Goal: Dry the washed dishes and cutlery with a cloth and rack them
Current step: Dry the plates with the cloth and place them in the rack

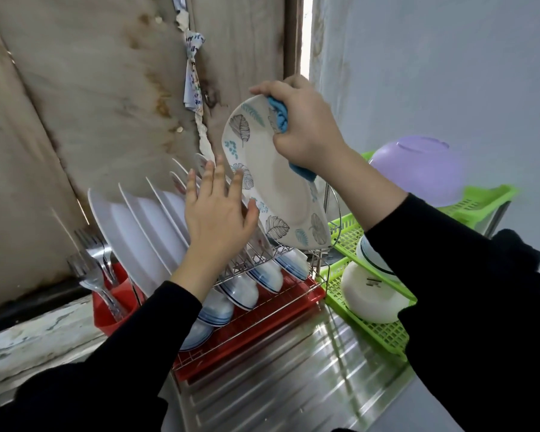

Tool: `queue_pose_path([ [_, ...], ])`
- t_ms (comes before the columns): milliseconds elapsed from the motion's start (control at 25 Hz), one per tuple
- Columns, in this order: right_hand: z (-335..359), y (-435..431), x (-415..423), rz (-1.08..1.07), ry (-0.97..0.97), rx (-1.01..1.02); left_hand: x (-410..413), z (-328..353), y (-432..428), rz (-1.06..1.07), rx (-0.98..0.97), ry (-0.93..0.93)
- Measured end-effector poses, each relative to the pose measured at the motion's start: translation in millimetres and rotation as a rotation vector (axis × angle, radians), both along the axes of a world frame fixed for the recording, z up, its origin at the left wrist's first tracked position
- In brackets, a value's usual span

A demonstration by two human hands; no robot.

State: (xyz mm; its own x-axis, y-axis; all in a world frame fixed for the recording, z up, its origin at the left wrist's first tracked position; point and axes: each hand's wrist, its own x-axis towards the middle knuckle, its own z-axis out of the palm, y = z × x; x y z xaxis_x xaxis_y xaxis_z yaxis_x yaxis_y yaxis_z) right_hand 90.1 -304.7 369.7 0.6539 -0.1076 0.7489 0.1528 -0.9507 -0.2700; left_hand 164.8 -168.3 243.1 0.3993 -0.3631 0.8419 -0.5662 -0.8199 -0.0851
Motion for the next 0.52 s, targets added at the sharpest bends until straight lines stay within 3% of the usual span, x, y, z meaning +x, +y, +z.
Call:
queue_pose_path([
  [200,-10.5,-5.9,39.1,0.020,0.091,0.069,1.9,-0.8,0.7,0.009,0.009,-0.008],
  [520,-6.3,8.9,66.7,-0.033,0.188,0.000,3.5,-2.4,0.1,0.028,0.005,-0.034],
])
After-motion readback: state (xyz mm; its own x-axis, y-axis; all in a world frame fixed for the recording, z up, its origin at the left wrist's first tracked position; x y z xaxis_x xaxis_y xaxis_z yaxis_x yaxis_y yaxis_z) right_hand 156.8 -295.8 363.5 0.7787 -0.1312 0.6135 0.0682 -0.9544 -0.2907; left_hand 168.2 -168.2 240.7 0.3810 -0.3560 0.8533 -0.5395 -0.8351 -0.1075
